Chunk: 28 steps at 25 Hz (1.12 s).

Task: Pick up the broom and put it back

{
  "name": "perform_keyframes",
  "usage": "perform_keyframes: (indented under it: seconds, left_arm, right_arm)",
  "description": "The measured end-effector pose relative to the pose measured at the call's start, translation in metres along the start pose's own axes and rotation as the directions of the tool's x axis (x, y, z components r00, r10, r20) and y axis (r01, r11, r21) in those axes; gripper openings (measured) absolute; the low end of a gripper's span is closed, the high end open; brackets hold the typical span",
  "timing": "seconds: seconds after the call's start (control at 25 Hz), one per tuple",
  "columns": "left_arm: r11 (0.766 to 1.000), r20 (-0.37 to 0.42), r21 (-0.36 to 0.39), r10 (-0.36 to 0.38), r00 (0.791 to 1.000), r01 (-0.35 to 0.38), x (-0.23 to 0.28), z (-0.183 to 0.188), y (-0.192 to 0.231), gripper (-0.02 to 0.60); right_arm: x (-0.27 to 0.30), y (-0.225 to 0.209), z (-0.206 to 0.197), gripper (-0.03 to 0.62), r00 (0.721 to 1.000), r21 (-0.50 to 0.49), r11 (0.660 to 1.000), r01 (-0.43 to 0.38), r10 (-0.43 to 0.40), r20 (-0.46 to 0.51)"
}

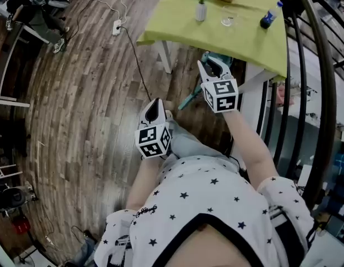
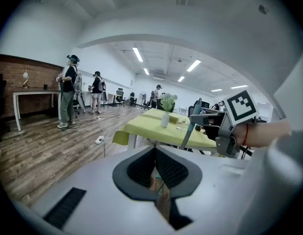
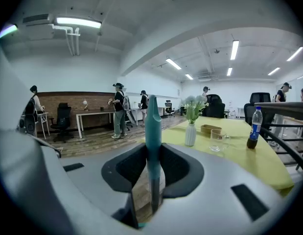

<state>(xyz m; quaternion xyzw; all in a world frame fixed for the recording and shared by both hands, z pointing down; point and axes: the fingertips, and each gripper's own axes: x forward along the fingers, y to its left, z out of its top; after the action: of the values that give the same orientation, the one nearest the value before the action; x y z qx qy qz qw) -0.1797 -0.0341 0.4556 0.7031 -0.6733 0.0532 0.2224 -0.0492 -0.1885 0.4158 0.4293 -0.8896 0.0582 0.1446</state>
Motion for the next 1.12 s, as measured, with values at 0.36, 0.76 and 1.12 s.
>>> perform_keyframes:
  seconds: [0.36, 0.76, 1.12]
  left_arm:
    - [0.997, -0.022, -0.024, 0.071, 0.997, -0.072, 0.0, -0.001, 0.068, 0.012]
    - [0.999, -0.069, -0.005, 0.031, 0.997, -0.032, 0.052, -0.001, 0.113, 0.012]
    - [1.0, -0.104, -0.007, -0.013, 0.994, 0.012, 0.097, -0.004, 0.143, 0.012]
  right_arm:
    - [0.055, 0.043, -0.016, 0.083, 0.998, 0.01, 0.999, -0.044, 0.045, -0.049]
    - [0.118, 0.059, -0.056, 0.083, 0.993, 0.046, 0.998, -0.033, 0.039, -0.114]
    - [0.162, 0.063, -0.086, 0.083, 0.987, 0.067, 0.998, 0.006, 0.005, -0.162]
